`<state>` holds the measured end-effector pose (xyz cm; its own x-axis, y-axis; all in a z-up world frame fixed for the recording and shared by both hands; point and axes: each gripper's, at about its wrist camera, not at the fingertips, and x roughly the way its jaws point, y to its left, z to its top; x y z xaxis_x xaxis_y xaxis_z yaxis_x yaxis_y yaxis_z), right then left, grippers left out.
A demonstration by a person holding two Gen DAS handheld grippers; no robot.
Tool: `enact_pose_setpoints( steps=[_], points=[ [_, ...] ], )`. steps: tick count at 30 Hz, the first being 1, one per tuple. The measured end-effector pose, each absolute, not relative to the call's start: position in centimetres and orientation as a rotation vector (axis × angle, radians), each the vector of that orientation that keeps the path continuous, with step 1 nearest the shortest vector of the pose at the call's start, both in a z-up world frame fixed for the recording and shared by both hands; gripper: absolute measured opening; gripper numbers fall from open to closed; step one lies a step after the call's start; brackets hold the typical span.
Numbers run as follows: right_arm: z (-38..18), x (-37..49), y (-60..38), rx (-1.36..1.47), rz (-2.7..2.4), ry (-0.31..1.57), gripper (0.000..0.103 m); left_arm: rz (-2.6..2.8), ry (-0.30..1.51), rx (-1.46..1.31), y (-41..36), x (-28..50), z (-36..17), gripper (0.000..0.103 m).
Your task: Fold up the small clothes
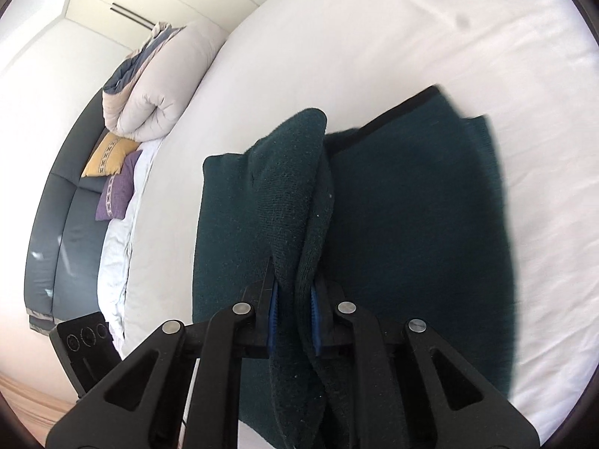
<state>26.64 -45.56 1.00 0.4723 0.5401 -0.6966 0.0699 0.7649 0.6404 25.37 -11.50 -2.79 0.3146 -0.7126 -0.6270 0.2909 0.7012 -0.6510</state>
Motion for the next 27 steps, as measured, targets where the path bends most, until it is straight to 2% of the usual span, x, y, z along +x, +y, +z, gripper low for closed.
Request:
enact_pose_setpoints(
  steps=[12, 16, 22, 27],
  points=[
    [2.1, 24.3, -53.2, 0.721, 0.264, 0.942, 0.012, -0.721, 1.019, -0.33, -12.3, 25.4, -2.9, 0.074],
    [0.5, 24.2, -56.5, 0.724, 0.257, 0.963, 0.012, -0.705, 1.02, -0.322, -11.8, 25.8, -2.8, 0.074],
    [-4.8, 24.2, -57.3, 0.845, 0.26, 0.939, 0.012, -0.687, 1.013, -0.245, -11.8, 25.5, -3.2, 0.074],
    [-3.2, 23.3, -55.1, 0.791, 0.255, 0.912, 0.012, -0.664, 0.957, -0.208, -11.4, 25.4, -2.1, 0.074]
  ],
)
